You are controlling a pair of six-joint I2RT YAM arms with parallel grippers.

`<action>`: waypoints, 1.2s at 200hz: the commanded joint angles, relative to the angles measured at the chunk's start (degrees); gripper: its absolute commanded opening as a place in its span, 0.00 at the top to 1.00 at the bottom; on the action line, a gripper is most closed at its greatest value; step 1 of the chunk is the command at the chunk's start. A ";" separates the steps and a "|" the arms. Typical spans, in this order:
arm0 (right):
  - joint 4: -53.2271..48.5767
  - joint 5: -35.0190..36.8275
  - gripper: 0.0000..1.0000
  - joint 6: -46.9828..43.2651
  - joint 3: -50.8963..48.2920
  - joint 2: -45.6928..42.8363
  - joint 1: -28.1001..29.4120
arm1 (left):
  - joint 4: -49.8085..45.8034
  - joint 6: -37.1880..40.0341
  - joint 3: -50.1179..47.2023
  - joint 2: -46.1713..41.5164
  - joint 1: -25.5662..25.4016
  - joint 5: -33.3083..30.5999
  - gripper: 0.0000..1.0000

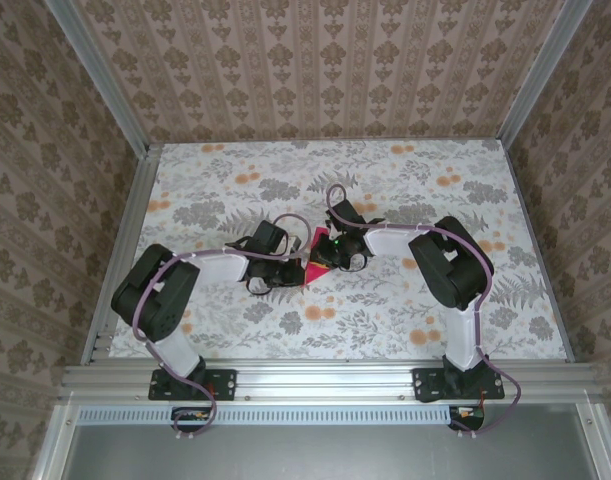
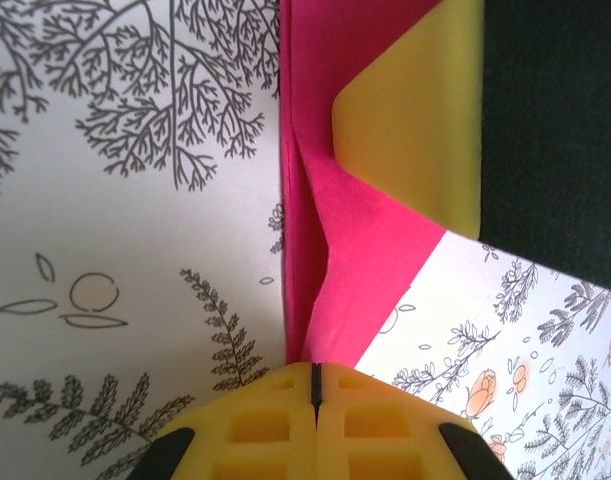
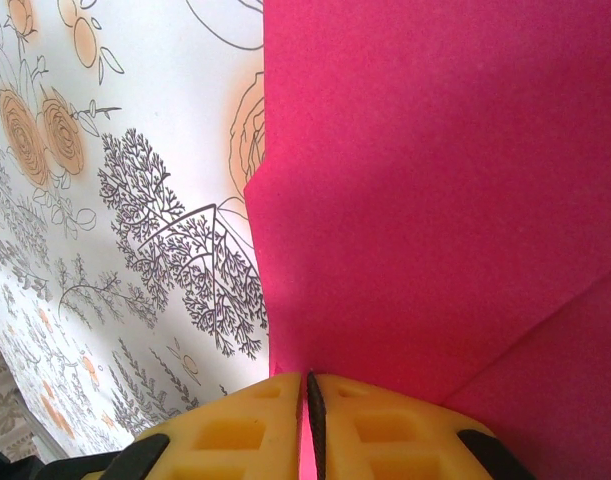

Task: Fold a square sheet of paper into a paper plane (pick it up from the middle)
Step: Fourth fold the wing at the center of the table.

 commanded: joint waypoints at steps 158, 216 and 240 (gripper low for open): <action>-5.98 4.22 0.85 -0.20 -1.35 4.42 -0.52 | -2.92 -1.83 2.89 2.32 -1.81 -3.49 0.91; -6.35 4.68 0.85 -0.22 -1.39 4.47 -0.70 | -4.17 -1.74 1.55 1.73 -1.68 -3.92 0.91; -6.51 4.80 0.85 -0.31 -1.39 4.37 -0.70 | -4.14 -1.91 0.80 1.40 -1.68 -3.13 0.91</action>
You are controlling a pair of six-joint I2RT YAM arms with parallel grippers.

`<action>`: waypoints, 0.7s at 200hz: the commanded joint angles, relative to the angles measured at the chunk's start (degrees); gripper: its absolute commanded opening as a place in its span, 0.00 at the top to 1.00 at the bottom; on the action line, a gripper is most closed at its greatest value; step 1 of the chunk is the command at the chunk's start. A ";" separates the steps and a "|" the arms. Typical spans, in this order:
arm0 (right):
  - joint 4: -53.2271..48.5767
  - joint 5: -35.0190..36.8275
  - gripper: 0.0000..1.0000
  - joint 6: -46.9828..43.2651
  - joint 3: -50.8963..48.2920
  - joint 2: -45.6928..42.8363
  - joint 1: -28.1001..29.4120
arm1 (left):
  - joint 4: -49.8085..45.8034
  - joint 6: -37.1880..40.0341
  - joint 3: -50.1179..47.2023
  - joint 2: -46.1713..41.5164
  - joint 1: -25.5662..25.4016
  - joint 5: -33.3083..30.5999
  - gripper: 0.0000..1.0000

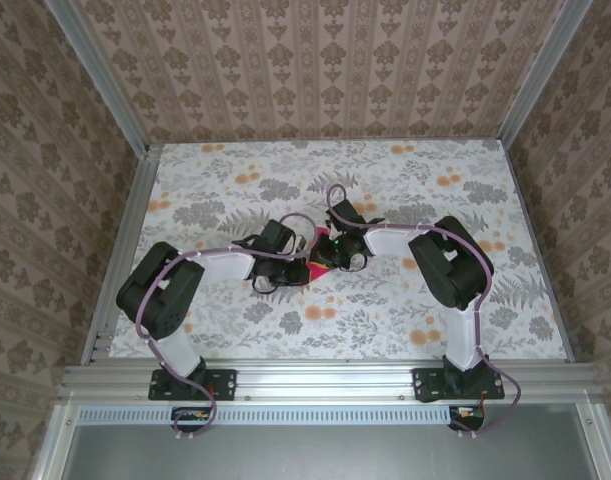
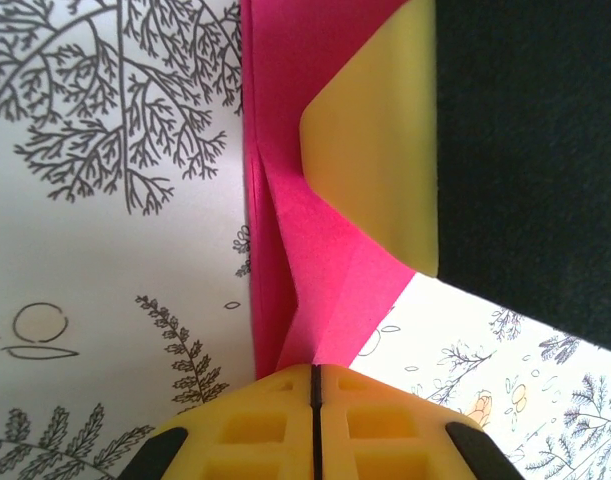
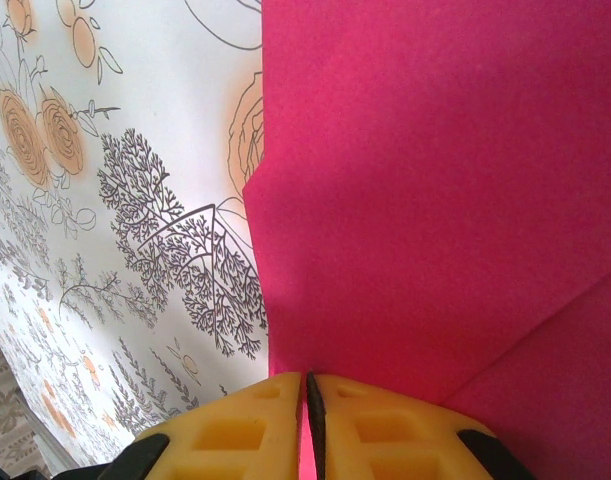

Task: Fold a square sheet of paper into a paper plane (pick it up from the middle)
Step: Fourth fold the wing at the center of the table.

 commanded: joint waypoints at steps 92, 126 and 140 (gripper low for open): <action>-6.59 5.14 0.85 -0.20 -1.50 4.46 -0.68 | -5.29 -0.58 -4.34 -1.63 0.44 -0.89 0.93; -6.65 5.28 0.85 -0.19 -1.46 4.54 -0.76 | -6.20 0.05 -4.82 -1.77 0.09 0.05 0.94; -6.75 5.37 0.85 -0.22 -1.46 4.55 -0.72 | -7.01 0.42 -5.01 -1.99 0.08 -0.21 0.95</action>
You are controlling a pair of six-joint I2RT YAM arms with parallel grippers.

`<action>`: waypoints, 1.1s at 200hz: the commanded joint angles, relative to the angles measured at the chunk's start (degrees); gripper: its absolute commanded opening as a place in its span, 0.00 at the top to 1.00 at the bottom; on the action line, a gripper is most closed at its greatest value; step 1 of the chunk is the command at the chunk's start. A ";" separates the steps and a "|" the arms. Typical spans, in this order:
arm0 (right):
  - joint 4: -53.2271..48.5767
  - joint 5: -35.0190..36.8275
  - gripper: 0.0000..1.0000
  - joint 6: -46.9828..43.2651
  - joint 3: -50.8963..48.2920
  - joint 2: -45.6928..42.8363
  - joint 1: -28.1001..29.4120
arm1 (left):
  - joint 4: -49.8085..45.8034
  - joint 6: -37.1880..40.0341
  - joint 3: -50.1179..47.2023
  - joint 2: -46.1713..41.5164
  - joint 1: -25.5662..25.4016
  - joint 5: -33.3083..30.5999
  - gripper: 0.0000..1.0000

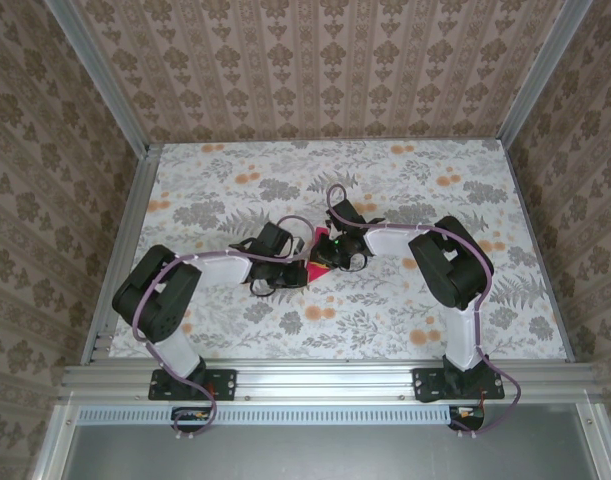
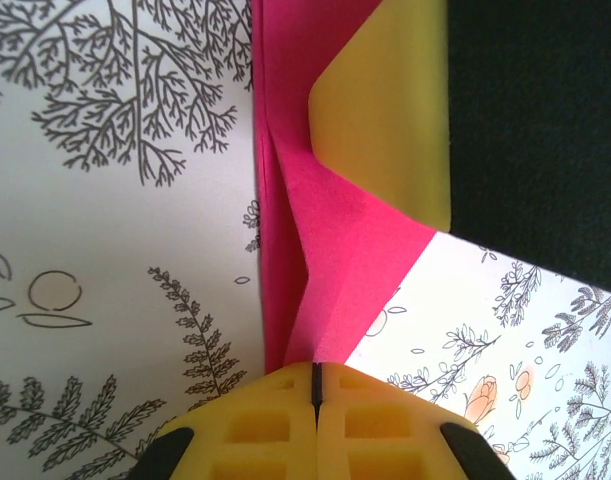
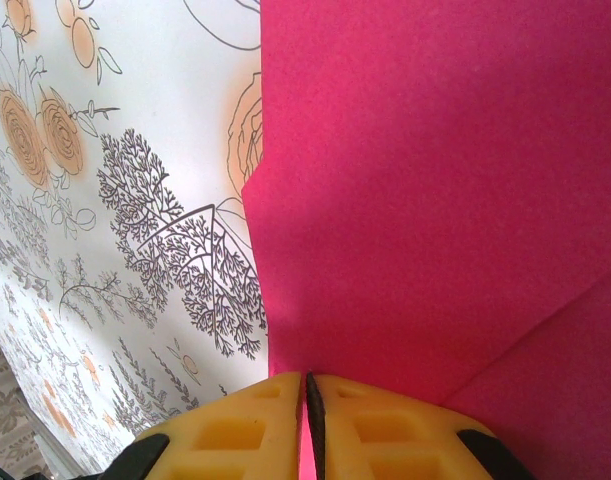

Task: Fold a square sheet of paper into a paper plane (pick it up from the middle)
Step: Fourth fold the wing at the center of the table.

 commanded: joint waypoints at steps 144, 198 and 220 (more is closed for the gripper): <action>-6.17 4.80 0.84 -0.55 -1.03 3.20 -0.83 | 0.58 -3.41 -3.44 -10.20 1.78 2.20 0.95; -5.61 4.14 0.84 -0.26 -0.86 3.37 -0.83 | 7.40 -6.39 -0.30 -3.78 1.76 2.87 0.95; -5.20 3.69 0.84 -0.19 -0.78 3.33 -0.83 | 8.18 -6.95 0.42 -0.74 1.70 4.06 0.96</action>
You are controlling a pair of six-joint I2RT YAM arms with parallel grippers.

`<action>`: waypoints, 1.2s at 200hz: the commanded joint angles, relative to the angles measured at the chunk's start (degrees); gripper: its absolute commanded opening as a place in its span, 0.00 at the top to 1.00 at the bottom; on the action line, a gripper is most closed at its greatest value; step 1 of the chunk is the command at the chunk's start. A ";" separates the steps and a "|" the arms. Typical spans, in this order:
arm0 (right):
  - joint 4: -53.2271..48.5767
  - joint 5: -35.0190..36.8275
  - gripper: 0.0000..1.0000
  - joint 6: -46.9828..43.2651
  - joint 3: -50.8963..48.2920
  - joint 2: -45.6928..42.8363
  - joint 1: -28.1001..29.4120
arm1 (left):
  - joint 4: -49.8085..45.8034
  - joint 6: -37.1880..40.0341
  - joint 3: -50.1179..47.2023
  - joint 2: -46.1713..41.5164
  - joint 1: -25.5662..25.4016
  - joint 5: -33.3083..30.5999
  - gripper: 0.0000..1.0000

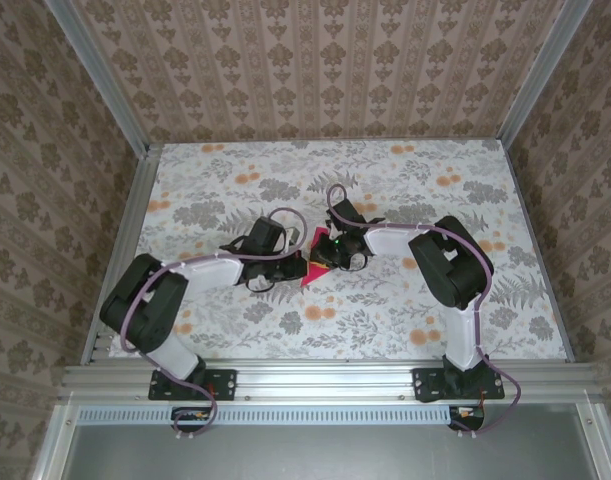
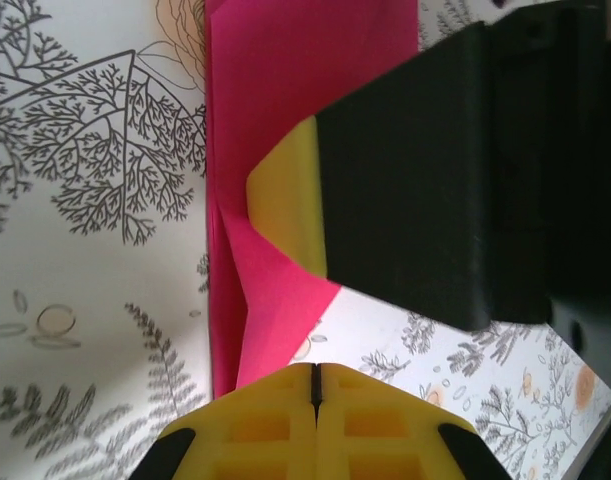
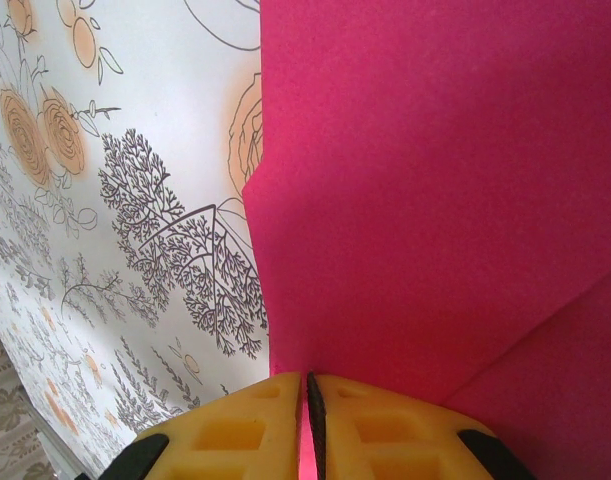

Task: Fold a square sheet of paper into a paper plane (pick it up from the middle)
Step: Fourth fold the wing at the center of the table.

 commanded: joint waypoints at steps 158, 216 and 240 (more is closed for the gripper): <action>0.78 -1.77 0.92 4.74 -5.94 -4.89 1.51 | -0.07 -1.88 -2.28 5.68 0.38 0.05 1.00; 2.65 -4.08 0.93 5.66 -5.17 -4.41 2.62 | 0.29 -1.87 -2.34 5.58 0.39 0.52 1.00; 3.05 -4.75 0.93 6.28 -4.99 -3.55 3.17 | 0.71 -1.93 -2.42 5.69 0.38 0.63 1.00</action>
